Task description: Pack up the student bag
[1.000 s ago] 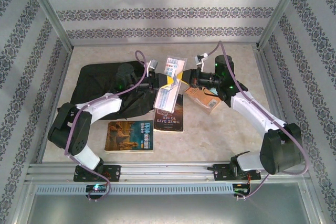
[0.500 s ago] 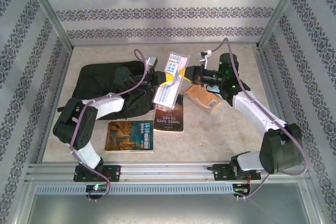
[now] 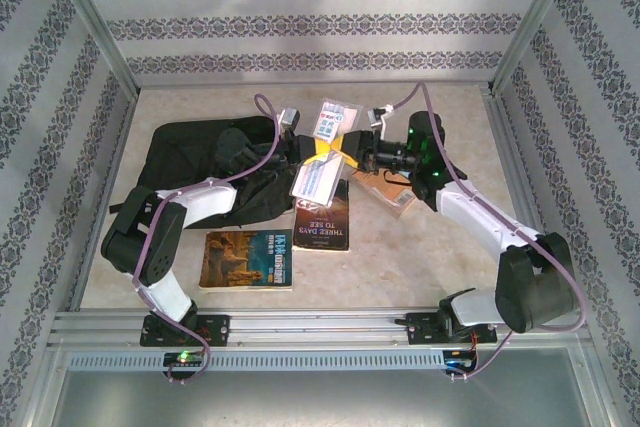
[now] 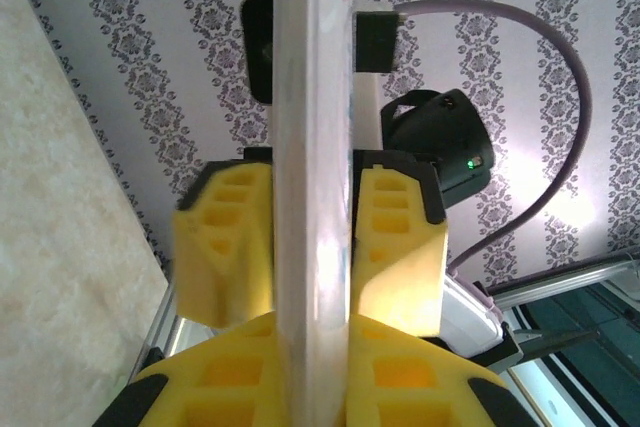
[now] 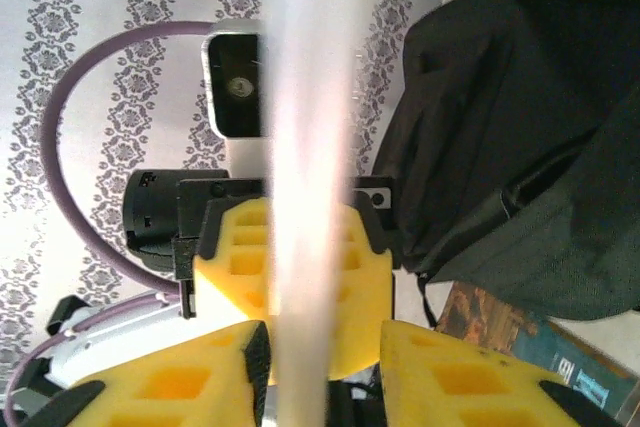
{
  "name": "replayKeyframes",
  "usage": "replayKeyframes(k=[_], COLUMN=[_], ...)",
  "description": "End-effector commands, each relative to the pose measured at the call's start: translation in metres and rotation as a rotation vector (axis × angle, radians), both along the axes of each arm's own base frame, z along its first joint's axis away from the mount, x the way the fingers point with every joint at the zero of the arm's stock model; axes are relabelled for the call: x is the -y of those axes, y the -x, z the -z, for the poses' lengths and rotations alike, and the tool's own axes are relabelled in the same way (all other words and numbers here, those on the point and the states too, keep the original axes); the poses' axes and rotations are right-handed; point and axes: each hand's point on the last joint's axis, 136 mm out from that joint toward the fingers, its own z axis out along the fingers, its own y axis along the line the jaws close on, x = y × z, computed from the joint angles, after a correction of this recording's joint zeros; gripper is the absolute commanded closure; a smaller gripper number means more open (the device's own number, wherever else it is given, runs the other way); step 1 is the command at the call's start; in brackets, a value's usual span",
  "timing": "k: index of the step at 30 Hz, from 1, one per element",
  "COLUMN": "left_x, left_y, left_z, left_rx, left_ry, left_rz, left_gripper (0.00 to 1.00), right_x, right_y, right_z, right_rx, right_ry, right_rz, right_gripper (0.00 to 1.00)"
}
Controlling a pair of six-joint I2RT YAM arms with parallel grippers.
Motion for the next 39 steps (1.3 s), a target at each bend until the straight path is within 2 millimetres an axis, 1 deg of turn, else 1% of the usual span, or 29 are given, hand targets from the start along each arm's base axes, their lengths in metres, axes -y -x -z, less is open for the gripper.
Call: replayKeyframes(k=[1,4,5,7,9,12,15,17,19,22,23,24,27,30,32,33,35,37,39], left_x=[-0.004,-0.005,-0.005,-0.006,-0.007,-0.009,-0.015,-0.021,-0.028,-0.046,-0.055,-0.070,-0.106,-0.129,-0.133,-0.135,-0.135,-0.137,-0.133], left_y=[0.004,0.005,0.005,0.006,0.008,0.008,0.008,0.007,0.007,0.011,0.010,0.008,-0.001,-0.010,-0.015,-0.018,-0.024,-0.030,-0.035], left_z=[-0.015,-0.012,-0.011,-0.011,-0.013,-0.012,-0.007,-0.002,0.005,0.021,0.027,0.036,0.051,0.065,0.077,0.086,0.099,0.110,0.118], left_rx=[0.085,0.081,0.077,0.077,0.081,0.080,0.076,0.070,0.073,0.093,0.099,0.094,0.102,0.115,0.119,0.112,0.102,0.095,0.096], left_ry=[0.025,0.011,0.005,0.004,0.004,-0.010,-0.048,-0.095,-0.176,-0.412,-0.504,-0.632,-0.904,-1.084,-1.154,-1.197,-1.247,-1.283,-1.287], left_rz=[-0.015,-0.020,-0.021,-0.023,-0.025,-0.037,-0.067,-0.095,-0.134,-0.222,-0.266,-0.319,-0.436,-0.499,-0.493,-0.488,-0.468,-0.464,-0.450], left_gripper=[0.97,0.94,0.92,0.84,0.73,0.50,0.40,0.37,0.36,0.35,0.35,0.35,0.35,0.34,0.32,0.31,0.31,0.31,0.31], right_x=[-0.007,-0.004,-0.003,-0.002,0.000,0.003,0.009,0.016,0.027,0.043,0.046,0.048,0.050,0.048,0.047,0.047,0.046,0.045,0.044], right_y=[0.005,0.006,0.006,0.008,0.009,0.010,0.010,0.011,0.012,0.015,0.017,0.021,0.027,0.032,0.033,0.033,0.033,0.032,0.033], right_z=[-0.006,-0.009,-0.010,-0.013,-0.013,-0.014,-0.015,-0.014,-0.010,0.001,0.002,0.005,0.013,0.021,0.024,0.026,0.027,0.030,0.034], right_rx=[0.050,0.063,0.065,0.073,0.075,0.075,0.072,0.067,0.060,0.047,0.051,0.049,0.040,0.017,0.013,0.012,0.008,0.004,-0.004], right_ry=[-0.014,-0.015,-0.015,-0.016,-0.017,-0.017,-0.011,0.001,0.029,0.114,0.139,0.169,0.221,0.243,0.254,0.258,0.262,0.265,0.273], right_rz=[-0.004,0.013,0.018,0.021,0.030,0.042,0.060,0.079,0.111,0.161,0.168,0.172,0.174,0.170,0.172,0.170,0.169,0.163,0.150], right_gripper=[0.78,0.90,0.93,0.96,0.98,1.00,1.00,1.00,1.00,1.00,1.00,1.00,1.00,1.00,1.00,1.00,1.00,1.00,1.00])
